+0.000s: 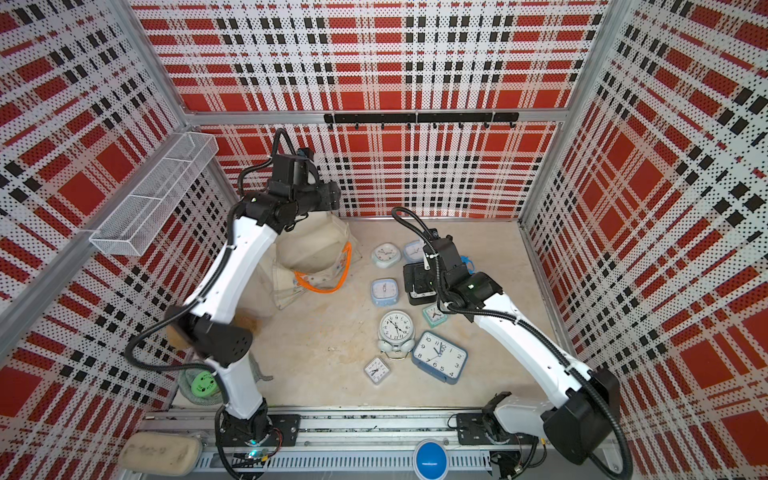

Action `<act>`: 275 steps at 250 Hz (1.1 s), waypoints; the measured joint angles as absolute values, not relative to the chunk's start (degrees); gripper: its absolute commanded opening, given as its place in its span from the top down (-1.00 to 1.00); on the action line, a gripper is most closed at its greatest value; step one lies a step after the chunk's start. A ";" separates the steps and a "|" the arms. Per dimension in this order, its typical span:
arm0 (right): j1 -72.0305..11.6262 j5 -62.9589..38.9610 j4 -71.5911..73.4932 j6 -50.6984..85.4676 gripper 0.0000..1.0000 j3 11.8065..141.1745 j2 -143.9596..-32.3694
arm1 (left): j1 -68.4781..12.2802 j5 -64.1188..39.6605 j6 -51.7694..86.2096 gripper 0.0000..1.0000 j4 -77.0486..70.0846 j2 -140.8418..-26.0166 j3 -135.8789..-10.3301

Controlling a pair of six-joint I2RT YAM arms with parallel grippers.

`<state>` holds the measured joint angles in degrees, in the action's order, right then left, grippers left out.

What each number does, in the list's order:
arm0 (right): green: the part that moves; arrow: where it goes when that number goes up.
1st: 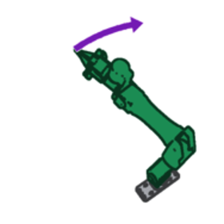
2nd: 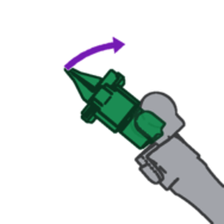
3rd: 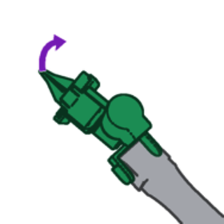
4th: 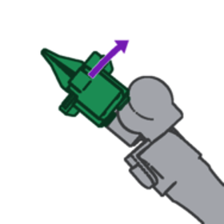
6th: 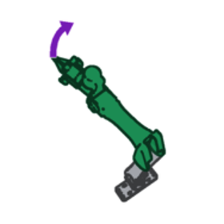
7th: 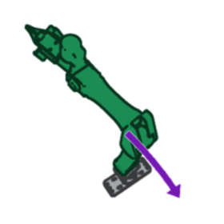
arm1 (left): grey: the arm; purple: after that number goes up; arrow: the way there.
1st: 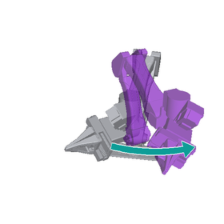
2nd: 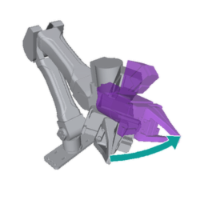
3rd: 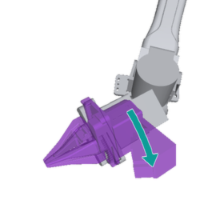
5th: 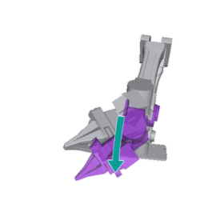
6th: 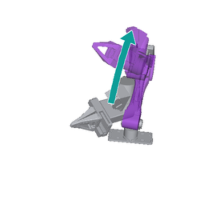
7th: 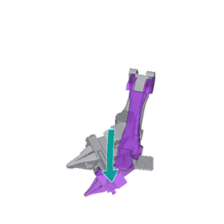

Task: Take the alarm clock out of the canvas bag
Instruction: Adjust the canvas bag at the center of the board, then reset both arms

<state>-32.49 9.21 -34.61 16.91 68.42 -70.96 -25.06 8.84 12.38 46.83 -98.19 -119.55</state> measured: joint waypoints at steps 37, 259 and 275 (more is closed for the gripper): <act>-27.90 11.79 -32.21 14.31 -0.96 67.35 -64.34 | -28.88 10.24 11.27 -0.72 35.46 -70.94 -92.84; -5.02 13.96 18.83 1.72 -0.98 19.75 -65.06 | 4.10 1.54 3.11 -0.99 -28.64 -61.01 -14.39; -5.02 13.98 23.97 -0.54 -1.00 18.15 -68.49 | 3.99 0.80 2.94 -0.99 -34.35 -66.15 -14.83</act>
<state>-5.02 13.98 23.97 -0.54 18.15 -68.49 3.99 0.80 2.94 -34.35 -66.15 -14.83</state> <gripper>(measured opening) 0.994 0.993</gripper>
